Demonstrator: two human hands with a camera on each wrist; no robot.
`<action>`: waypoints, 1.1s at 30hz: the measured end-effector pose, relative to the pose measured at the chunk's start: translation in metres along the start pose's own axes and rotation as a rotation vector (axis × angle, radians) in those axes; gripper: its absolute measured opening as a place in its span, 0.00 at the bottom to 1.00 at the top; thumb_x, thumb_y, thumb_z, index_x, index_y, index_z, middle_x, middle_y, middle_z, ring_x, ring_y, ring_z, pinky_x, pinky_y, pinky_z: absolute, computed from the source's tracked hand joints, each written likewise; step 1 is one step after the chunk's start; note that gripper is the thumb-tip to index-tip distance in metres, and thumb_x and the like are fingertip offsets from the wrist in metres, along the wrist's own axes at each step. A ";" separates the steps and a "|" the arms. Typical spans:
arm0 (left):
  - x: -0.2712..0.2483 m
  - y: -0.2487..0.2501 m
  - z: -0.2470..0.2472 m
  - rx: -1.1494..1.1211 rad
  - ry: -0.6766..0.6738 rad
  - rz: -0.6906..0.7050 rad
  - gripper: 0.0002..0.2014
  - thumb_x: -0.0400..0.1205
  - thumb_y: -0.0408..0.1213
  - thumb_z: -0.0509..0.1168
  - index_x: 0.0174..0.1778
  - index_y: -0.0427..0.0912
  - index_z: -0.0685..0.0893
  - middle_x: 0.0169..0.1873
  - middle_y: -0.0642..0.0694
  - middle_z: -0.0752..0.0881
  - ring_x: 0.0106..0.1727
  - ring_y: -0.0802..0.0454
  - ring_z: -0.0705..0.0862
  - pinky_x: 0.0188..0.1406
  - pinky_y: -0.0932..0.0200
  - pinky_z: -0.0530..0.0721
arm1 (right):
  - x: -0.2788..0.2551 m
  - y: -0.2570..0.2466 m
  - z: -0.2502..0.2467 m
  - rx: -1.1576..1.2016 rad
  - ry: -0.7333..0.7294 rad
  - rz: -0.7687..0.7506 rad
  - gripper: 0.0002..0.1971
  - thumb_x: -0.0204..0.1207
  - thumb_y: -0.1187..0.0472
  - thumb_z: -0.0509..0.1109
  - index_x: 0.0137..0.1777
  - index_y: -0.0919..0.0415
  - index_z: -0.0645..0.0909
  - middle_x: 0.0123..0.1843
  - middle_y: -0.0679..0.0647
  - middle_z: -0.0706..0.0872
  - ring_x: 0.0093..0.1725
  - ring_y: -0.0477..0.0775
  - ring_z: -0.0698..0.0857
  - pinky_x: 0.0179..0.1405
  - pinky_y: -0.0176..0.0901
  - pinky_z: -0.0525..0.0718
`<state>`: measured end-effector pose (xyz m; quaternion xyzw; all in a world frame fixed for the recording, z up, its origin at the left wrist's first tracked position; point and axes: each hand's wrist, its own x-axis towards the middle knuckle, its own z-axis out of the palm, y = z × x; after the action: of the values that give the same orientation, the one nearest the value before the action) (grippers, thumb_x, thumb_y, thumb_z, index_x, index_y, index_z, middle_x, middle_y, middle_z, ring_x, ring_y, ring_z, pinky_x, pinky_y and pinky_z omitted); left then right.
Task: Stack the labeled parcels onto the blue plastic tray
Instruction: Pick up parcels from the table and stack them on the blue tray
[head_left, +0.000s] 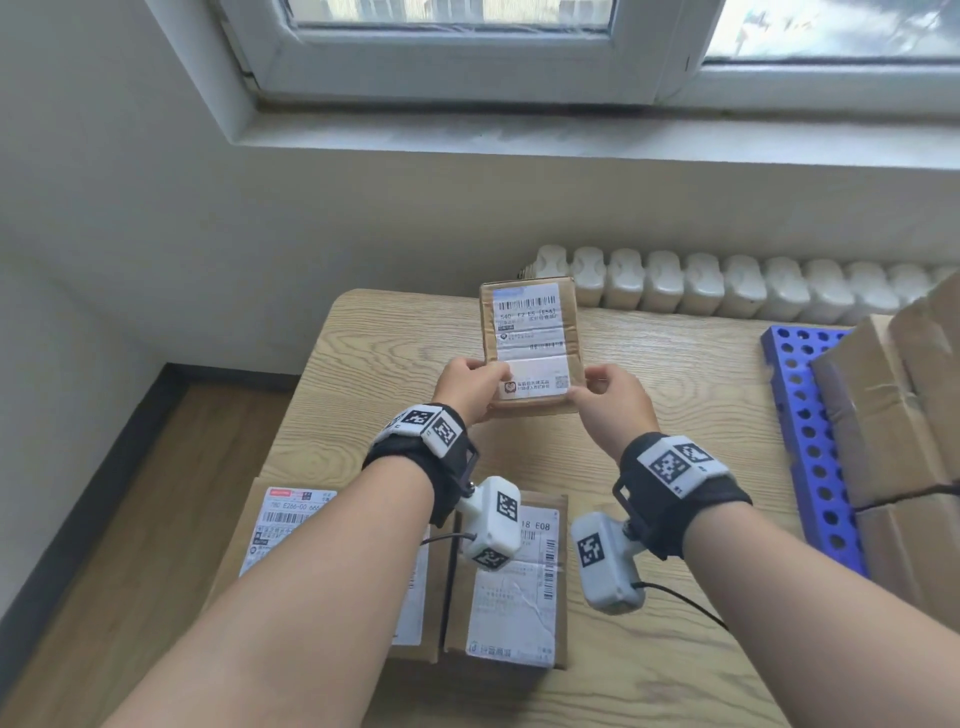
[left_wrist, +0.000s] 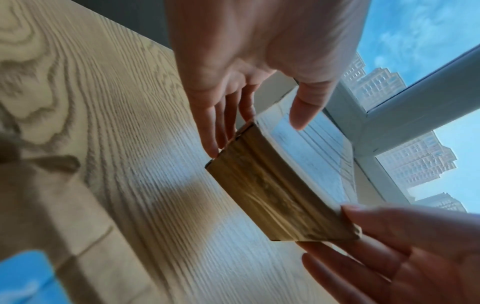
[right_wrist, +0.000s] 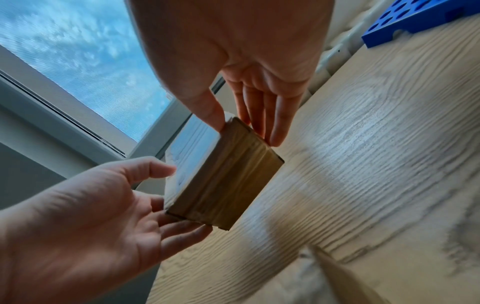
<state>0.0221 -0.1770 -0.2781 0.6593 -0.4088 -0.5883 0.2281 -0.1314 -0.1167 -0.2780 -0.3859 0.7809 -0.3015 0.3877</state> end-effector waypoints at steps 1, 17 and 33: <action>-0.007 0.001 -0.002 -0.029 -0.002 0.004 0.12 0.75 0.38 0.70 0.51 0.43 0.76 0.47 0.46 0.83 0.49 0.48 0.84 0.58 0.48 0.86 | -0.006 0.000 -0.003 0.024 0.010 -0.011 0.17 0.79 0.60 0.69 0.67 0.59 0.78 0.57 0.50 0.83 0.57 0.51 0.81 0.56 0.43 0.76; -0.132 -0.025 -0.026 -0.099 -0.007 0.296 0.34 0.57 0.64 0.77 0.48 0.42 0.77 0.49 0.37 0.91 0.49 0.41 0.91 0.54 0.41 0.90 | -0.139 0.014 -0.039 0.246 -0.019 -0.174 0.08 0.71 0.56 0.73 0.46 0.56 0.80 0.47 0.54 0.88 0.51 0.56 0.87 0.59 0.61 0.85; -0.273 -0.009 0.078 -0.249 -0.324 0.567 0.33 0.69 0.56 0.74 0.58 0.29 0.82 0.50 0.34 0.90 0.45 0.43 0.90 0.46 0.47 0.89 | -0.265 0.059 -0.157 0.624 0.212 -0.308 0.31 0.75 0.48 0.69 0.76 0.57 0.71 0.61 0.57 0.87 0.55 0.54 0.90 0.52 0.50 0.88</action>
<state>-0.0431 0.0628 -0.1400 0.3848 -0.5315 -0.6440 0.3933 -0.1784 0.1624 -0.1439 -0.3288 0.6198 -0.6185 0.3538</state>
